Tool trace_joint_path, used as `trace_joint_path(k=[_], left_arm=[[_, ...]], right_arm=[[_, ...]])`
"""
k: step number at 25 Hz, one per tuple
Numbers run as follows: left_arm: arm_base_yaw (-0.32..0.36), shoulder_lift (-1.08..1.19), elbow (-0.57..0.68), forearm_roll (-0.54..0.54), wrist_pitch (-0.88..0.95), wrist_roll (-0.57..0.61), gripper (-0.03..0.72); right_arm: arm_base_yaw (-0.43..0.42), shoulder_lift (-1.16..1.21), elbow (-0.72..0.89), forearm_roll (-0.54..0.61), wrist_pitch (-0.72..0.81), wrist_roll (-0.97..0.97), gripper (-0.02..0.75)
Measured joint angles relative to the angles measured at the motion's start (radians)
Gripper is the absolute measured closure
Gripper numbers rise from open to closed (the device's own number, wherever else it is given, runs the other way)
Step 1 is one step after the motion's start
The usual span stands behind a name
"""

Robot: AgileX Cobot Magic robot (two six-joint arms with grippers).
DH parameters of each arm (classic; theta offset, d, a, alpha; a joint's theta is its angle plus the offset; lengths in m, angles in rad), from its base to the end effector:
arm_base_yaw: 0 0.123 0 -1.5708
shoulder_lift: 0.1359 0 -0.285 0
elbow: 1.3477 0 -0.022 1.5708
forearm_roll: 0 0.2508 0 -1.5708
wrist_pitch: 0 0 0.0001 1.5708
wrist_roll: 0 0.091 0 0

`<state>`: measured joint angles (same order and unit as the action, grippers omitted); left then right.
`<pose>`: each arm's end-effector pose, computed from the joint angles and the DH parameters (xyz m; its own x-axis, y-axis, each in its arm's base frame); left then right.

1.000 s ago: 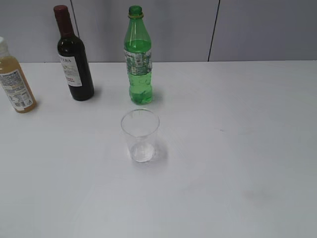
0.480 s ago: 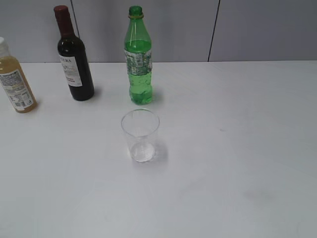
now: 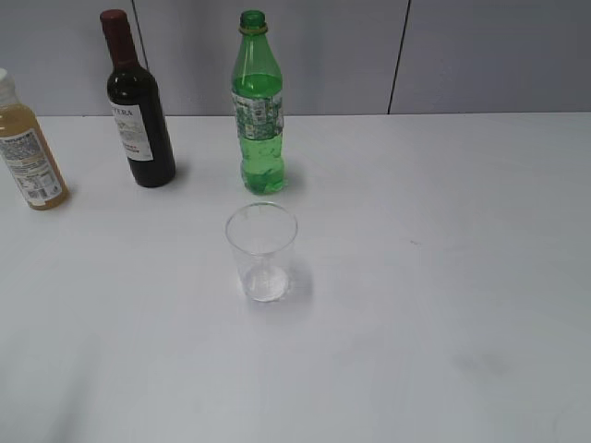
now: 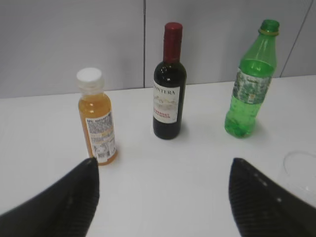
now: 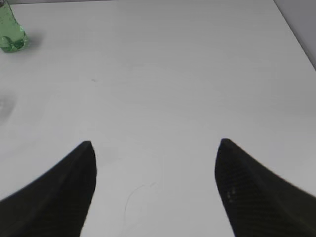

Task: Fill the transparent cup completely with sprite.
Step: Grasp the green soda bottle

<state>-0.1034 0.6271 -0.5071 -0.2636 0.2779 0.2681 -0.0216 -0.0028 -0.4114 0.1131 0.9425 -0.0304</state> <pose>0.1307 -0.0201 0.3067 -0.2930 0.0446 -0.9551 0.1750 0.9845 -0.0077 0.0091 0.0081 0.2621 -0.4260 0.0453 -0.9036 -0.0457 0.9964 0.0715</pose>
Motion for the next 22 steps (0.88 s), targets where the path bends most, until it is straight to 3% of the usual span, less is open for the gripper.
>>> trace_joint_path(k=[4, 13, 22], left_arm=[[-0.033, 0.153, 0.0, 0.0, -0.201, 0.002, 0.077], [-0.175, 0.488, 0.0, 0.039, -0.579, -0.014, 0.09], [-0.17, 0.798, -0.004, 0.414, -0.952, -0.368, 0.097]], right_arm=[[0.0, 0.0, 0.0, 0.0, 0.0, 0.0, 0.167], [0.0, 0.0, 0.0, 0.0, 0.0, 0.0, 0.168], [0.0, 0.0, 0.0, 0.0, 0.0, 0.0, 0.169]])
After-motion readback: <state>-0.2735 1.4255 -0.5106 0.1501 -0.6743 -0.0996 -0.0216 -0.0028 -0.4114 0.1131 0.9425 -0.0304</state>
